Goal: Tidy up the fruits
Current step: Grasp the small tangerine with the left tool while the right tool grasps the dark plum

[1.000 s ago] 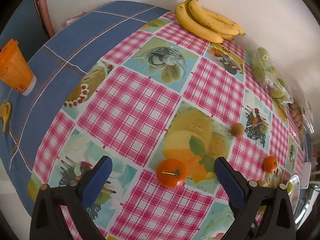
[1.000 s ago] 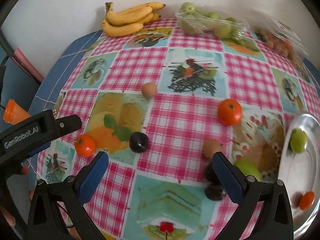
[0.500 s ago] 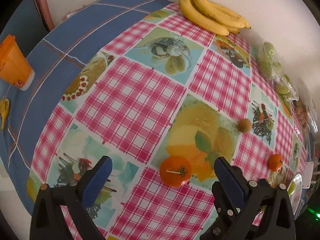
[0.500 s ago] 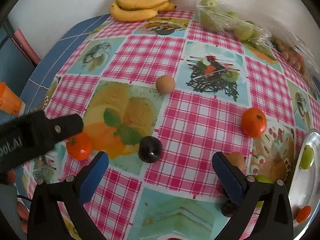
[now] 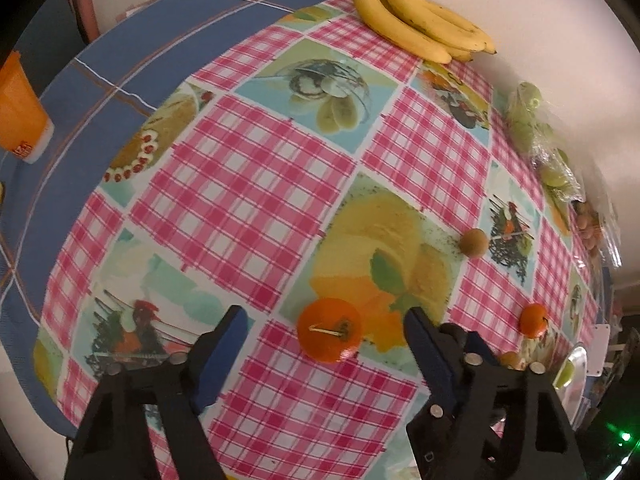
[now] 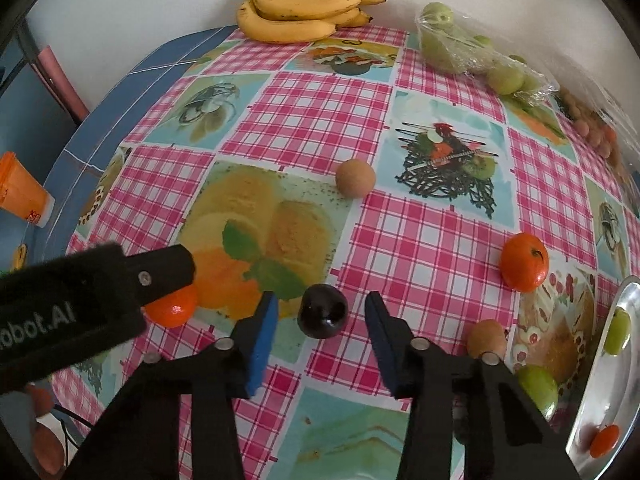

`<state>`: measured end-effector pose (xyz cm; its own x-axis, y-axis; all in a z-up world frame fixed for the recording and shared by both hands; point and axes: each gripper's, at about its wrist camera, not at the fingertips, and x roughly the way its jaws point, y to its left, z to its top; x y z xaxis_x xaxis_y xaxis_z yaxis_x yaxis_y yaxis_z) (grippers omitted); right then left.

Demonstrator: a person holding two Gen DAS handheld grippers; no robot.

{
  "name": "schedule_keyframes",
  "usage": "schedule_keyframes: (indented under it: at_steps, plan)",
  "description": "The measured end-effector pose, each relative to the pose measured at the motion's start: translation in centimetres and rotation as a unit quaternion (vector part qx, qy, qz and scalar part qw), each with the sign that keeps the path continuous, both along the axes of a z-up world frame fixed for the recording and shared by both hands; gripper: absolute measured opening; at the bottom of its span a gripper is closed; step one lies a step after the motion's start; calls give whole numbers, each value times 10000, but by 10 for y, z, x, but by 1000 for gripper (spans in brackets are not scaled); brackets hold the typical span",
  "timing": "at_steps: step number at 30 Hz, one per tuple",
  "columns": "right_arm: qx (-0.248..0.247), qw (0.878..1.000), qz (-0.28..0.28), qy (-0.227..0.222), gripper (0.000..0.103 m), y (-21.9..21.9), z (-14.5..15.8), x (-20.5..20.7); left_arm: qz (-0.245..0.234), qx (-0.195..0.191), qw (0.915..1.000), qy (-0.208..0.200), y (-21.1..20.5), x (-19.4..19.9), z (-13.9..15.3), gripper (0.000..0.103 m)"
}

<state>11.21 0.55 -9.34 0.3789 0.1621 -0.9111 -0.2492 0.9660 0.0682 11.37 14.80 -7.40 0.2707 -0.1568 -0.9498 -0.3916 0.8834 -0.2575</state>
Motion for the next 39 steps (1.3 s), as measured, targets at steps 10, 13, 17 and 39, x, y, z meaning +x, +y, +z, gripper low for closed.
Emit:
schedule_keyframes:
  at_steps: [10,13,17,39]
  plan:
    - [105,9999,-75,65,27,-5,-2,1,-31,-178,9998,53,-4,3,-6,44]
    - [109,9999,-82,65,27,-5,-1,0,3,-167,9998,-48,1,-1,-1,31]
    - [128,9999,-88,57,27,-6,1,-1,-56,-111,9999,-98,0,0,2,29]
    - [236,9996,-178,42,27,-16,11,-7,-18,-353,9992,-209,-1,-1,4,38]
